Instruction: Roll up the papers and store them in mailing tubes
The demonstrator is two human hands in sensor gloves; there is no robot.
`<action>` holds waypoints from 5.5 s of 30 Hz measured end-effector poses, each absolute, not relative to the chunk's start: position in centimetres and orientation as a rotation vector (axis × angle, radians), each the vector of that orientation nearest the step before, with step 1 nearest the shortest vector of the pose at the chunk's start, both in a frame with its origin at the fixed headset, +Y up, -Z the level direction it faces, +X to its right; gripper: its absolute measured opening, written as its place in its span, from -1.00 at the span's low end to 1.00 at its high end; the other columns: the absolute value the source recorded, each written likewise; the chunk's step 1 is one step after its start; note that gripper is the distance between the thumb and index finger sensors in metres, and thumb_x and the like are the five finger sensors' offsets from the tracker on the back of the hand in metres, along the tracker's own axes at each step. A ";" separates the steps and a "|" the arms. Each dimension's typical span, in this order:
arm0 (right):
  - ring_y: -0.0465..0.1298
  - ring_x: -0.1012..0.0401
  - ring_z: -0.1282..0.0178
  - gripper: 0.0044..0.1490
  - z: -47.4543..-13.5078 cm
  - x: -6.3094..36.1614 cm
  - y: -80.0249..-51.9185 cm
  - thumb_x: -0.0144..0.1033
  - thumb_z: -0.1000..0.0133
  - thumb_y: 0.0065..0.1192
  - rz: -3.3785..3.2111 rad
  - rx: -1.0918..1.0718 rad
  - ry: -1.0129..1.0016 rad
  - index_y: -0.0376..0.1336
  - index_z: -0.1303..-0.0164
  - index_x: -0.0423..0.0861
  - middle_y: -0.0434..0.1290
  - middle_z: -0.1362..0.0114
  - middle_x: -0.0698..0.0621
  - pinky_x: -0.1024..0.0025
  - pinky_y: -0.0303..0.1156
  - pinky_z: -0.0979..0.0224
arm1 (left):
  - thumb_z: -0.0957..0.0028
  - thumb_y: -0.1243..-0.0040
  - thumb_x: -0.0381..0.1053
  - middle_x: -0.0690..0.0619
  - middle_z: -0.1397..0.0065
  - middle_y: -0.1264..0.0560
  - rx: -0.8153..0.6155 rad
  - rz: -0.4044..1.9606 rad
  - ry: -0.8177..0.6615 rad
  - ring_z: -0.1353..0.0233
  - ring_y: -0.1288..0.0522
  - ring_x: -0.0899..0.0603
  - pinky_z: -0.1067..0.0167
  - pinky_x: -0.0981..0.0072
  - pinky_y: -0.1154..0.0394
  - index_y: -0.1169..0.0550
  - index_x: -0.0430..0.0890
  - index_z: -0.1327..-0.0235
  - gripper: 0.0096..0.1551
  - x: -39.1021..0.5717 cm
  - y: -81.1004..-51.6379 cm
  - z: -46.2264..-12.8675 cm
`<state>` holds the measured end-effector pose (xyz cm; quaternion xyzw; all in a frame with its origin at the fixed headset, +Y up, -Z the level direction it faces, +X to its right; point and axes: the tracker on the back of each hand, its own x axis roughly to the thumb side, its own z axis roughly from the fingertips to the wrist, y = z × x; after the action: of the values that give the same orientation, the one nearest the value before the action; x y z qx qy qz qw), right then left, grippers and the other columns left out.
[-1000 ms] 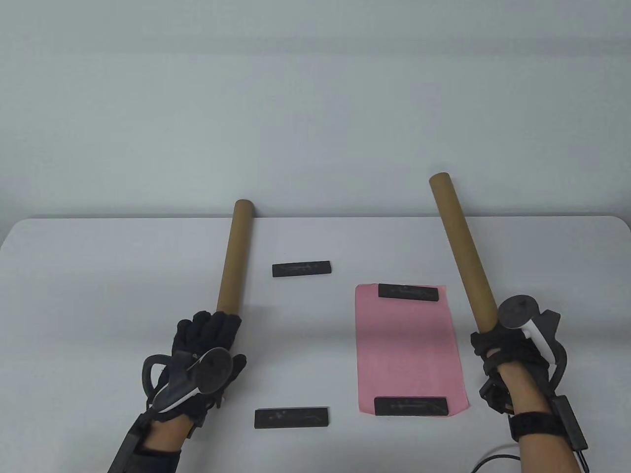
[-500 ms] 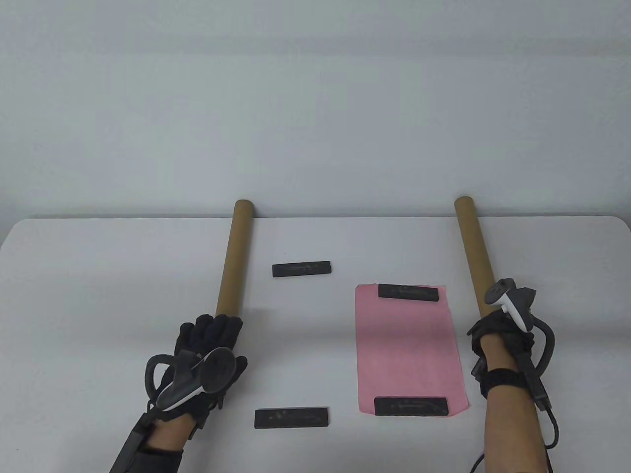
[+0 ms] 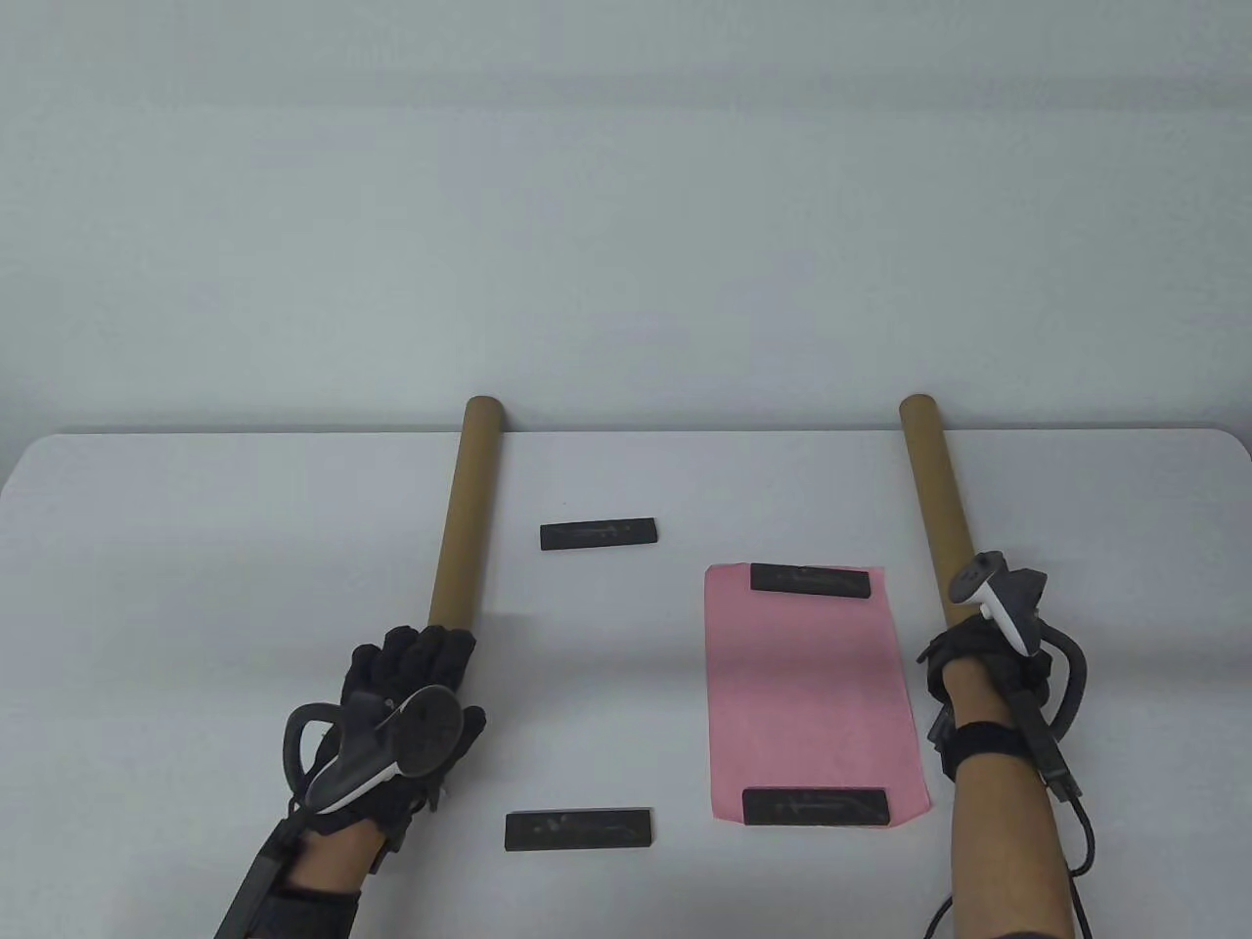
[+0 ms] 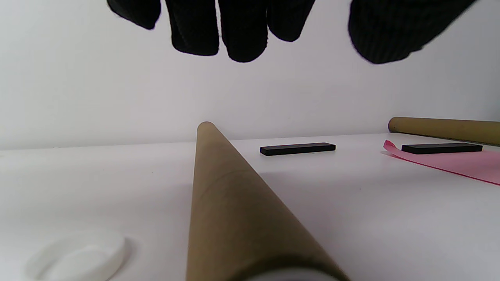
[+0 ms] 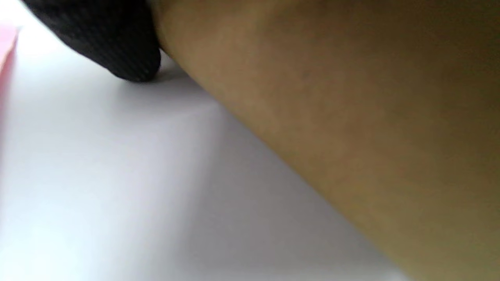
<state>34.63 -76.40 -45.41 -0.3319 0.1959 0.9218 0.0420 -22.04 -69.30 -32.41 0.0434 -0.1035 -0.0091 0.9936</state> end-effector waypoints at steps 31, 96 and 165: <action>0.22 -0.37 -0.69 0.11 -29.3 21.6 -66.8 0.22 -0.13 0.28 2.990 0.374 -0.539 0.02 -0.71 -0.22 0.22 -0.68 -0.26 -0.43 0.17 -0.52 | 0.19 -0.09 0.48 0.08 -0.66 -0.28 0.076 -0.010 -0.263 -0.70 -0.29 -0.27 -0.54 -0.17 -0.24 -0.21 0.20 -0.55 -0.02 -21.1 -69.2 -32.2; 0.39 -0.24 -0.59 0.01 -31.8 17.3 -74.0 0.07 0.03 0.55 3.206 1.061 0.558 0.20 -0.55 -0.13 0.39 -0.53 -0.14 -0.41 0.27 -0.53 | 0.35 0.03 0.61 0.06 -0.70 0.20 -0.587 -0.155 -0.359 -0.68 0.11 -0.48 -0.46 -0.45 -0.08 0.13 0.32 -0.51 0.16 3.7 -78.0 -43.0; 0.28 -0.20 -0.73 -0.05 -54.3 16.9 -75.0 -0.08 -0.01 0.53 3.562 0.107 0.472 0.17 -0.61 0.04 0.31 -0.68 0.02 -0.35 0.24 -0.62 | 0.34 0.04 0.61 0.11 -0.68 0.25 -0.606 -0.095 -0.347 -0.66 0.20 -0.42 -0.47 -0.42 -0.02 0.17 0.35 -0.49 0.15 3.1 -78.4 -43.2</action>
<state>16.86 -74.96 -54.34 0.0289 0.1280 0.9656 -0.2245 3.11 -78.40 -43.25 -0.2966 -0.1697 -0.0465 0.9386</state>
